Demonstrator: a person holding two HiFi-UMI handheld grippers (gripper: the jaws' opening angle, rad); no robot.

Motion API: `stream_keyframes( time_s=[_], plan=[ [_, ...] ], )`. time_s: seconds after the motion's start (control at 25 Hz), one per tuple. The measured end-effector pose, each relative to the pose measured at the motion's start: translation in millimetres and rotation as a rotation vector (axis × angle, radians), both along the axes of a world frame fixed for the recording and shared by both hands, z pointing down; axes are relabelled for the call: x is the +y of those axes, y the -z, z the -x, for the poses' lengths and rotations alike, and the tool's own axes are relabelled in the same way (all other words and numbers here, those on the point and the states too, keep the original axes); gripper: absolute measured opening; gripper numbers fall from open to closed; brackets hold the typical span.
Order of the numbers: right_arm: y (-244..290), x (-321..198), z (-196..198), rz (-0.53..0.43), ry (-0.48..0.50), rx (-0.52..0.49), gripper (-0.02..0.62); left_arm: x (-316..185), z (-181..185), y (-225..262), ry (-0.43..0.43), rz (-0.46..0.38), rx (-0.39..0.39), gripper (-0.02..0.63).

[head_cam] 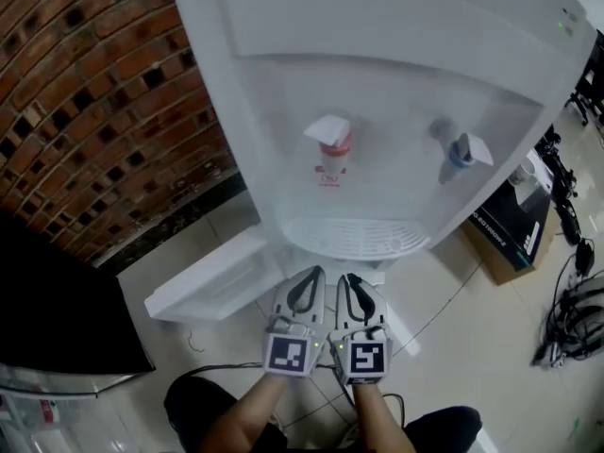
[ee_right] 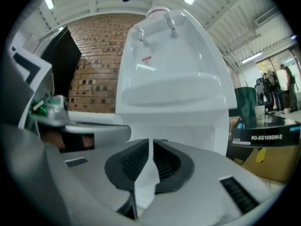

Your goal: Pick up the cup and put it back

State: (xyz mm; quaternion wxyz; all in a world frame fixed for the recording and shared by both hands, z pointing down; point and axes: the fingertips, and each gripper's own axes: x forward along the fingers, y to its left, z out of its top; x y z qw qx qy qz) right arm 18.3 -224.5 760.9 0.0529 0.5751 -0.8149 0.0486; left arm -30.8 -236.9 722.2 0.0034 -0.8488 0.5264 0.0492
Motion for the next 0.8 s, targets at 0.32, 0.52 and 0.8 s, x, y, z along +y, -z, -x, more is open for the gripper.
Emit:
stream_keyframes(
  time_s=[0.32, 0.52, 0.8],
  plan=[
    [71.7, 17.4, -3.0, -0.069, 0.030, 0.010, 0.005, 20.9, -8.5, 53.8, -0.040, -0.095, 0.055, -0.009],
    [101.2, 18.7, -4.0, -0.045, 0.036, 0.009, 0.005, 25.6, -9.8, 93.9, -0.048, -0.117, 0.020, -0.009],
    [198.9, 31.5, 2.3, -0.007, 0.082, 0.022, 0.005, 51.2, -7.9, 187.8, -0.041, -0.081, -0.070, -0.009]
  ],
)
